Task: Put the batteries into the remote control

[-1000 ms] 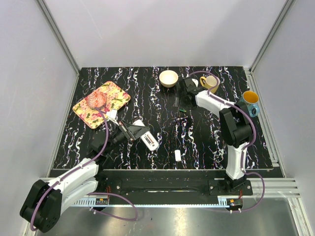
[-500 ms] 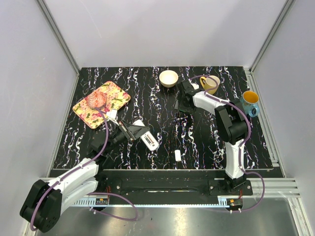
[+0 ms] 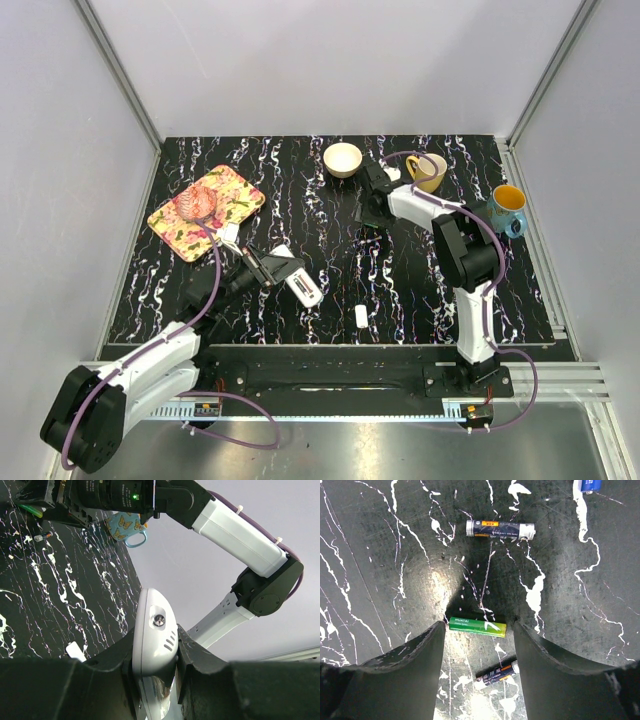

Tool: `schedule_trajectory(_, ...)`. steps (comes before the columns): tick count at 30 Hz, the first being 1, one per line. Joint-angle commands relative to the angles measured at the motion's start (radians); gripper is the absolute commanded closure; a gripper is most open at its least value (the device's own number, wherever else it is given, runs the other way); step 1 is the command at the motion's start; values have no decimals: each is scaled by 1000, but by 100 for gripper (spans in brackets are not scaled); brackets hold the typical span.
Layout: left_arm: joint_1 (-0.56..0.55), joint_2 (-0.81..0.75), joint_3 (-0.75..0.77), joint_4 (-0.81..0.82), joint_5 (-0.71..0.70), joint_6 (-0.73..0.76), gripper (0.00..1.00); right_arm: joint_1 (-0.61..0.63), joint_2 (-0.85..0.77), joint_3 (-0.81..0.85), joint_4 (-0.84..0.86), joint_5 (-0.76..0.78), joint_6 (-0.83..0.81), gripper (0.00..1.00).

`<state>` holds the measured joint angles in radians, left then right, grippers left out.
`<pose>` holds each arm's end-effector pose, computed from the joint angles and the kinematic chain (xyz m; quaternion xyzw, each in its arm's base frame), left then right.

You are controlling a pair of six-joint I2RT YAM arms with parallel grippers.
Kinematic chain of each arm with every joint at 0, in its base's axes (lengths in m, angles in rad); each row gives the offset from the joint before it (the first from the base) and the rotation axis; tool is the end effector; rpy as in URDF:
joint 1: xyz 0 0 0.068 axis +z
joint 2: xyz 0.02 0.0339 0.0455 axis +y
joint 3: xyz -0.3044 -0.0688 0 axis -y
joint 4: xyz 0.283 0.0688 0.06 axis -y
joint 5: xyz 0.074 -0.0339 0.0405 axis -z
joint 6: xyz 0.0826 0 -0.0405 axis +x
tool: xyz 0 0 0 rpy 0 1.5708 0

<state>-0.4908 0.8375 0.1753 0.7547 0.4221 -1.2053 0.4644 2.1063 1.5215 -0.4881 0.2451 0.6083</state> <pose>0.1825 -0.1359 0.2268 -0.0853 0.6713 -0.6353 0.3721 0.4721 0.2141 0.1337 0.0992 0.9573 0.0231 0.2707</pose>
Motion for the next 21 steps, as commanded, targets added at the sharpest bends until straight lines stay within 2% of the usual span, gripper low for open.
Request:
schedule_trajectory(1, 4, -21, 10, 46, -11, -5, 100, 23, 46, 17, -27, 36, -38, 38)
schedule_trajectory(6, 4, -25, 10, 40, -9, -2, 100, 33, 47, 8, -44, 62, -61, 43)
schedule_trajectory(14, 4, -29, 18, 34, -2, -2, 100, 36, 5, -27, -46, 75, -108, 69)
schedule_trajectory(16, 4, -31, 20, 34, -2, -2, 100, 46, -25, -44, -27, 86, -166, 75)
schedule_trajectory(17, 4, -32, 20, 32, -2, -2, 100, 54, -64, -49, -18, 88, -197, 86)
schedule_trajectory(21, 4, -43, 27, 38, 13, 0, 100, 91, -175, -128, 107, -24, -457, 93)
